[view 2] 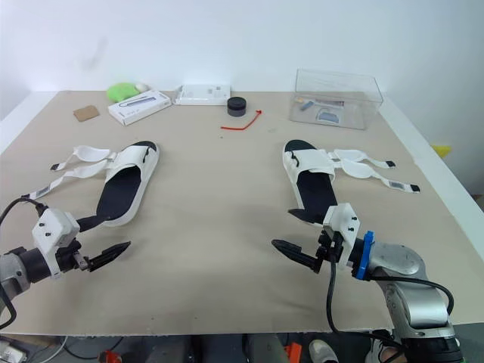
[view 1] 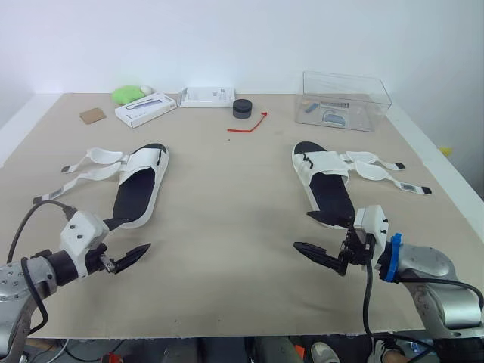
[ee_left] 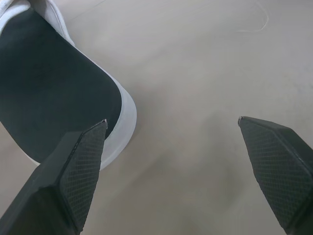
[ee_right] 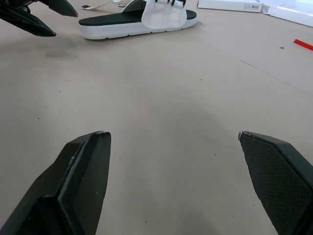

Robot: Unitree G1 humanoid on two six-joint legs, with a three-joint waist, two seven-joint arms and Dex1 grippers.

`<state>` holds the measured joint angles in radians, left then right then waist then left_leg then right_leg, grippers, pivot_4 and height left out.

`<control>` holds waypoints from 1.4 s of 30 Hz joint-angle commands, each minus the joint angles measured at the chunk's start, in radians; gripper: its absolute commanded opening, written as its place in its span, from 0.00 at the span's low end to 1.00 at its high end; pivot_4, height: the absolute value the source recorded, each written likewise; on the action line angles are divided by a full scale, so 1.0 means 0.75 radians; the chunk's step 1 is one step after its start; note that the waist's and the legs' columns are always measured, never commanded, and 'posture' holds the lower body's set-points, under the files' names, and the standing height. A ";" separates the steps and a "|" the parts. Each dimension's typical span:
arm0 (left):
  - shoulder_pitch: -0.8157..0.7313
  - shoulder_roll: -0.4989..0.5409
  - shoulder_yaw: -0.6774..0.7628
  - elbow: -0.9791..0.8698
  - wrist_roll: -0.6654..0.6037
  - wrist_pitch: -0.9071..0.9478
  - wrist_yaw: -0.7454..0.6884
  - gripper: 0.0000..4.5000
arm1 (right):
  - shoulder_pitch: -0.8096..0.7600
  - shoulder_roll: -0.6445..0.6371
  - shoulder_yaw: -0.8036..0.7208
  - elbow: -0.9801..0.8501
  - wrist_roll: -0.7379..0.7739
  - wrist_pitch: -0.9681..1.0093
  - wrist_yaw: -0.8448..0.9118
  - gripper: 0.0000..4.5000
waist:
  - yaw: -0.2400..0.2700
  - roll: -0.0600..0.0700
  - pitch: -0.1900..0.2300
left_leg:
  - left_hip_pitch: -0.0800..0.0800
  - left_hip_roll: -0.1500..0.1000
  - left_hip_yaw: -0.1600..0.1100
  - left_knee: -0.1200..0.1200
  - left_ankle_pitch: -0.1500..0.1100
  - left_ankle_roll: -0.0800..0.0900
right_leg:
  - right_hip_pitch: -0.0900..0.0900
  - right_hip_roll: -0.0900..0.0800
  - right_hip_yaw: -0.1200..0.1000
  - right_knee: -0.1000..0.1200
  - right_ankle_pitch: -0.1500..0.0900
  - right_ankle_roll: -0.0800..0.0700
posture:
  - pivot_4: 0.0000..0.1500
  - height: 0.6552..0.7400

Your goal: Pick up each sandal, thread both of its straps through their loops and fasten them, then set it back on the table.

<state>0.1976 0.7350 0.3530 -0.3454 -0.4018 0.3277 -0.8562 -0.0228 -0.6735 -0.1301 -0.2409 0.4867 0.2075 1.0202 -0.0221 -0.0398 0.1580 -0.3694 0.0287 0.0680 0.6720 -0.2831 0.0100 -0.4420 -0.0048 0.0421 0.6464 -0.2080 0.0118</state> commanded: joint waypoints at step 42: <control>-0.436 -0.092 -0.593 -0.266 -0.126 0.103 -0.141 0.98 | -0.558 0.324 0.012 0.326 -0.222 0.449 -0.877 1.00 | -0.003 -0.001 0.001 | -0.002 -0.003 0.002 0.001 0.000 -0.001 | -0.001 0.003 0.004 0.000 0.005 -0.004 | 1.00 1.00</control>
<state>-0.1173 0.6724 -0.0884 -0.5294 -0.4886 0.4021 -0.9665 -0.4136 -0.4378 -0.1125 -0.0040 0.3340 0.5753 0.3782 -0.0242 -0.0406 0.1591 -0.3708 0.0264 0.0696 0.6728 -0.2834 0.0096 -0.4426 -0.0027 0.0451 0.6465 -0.2041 0.0090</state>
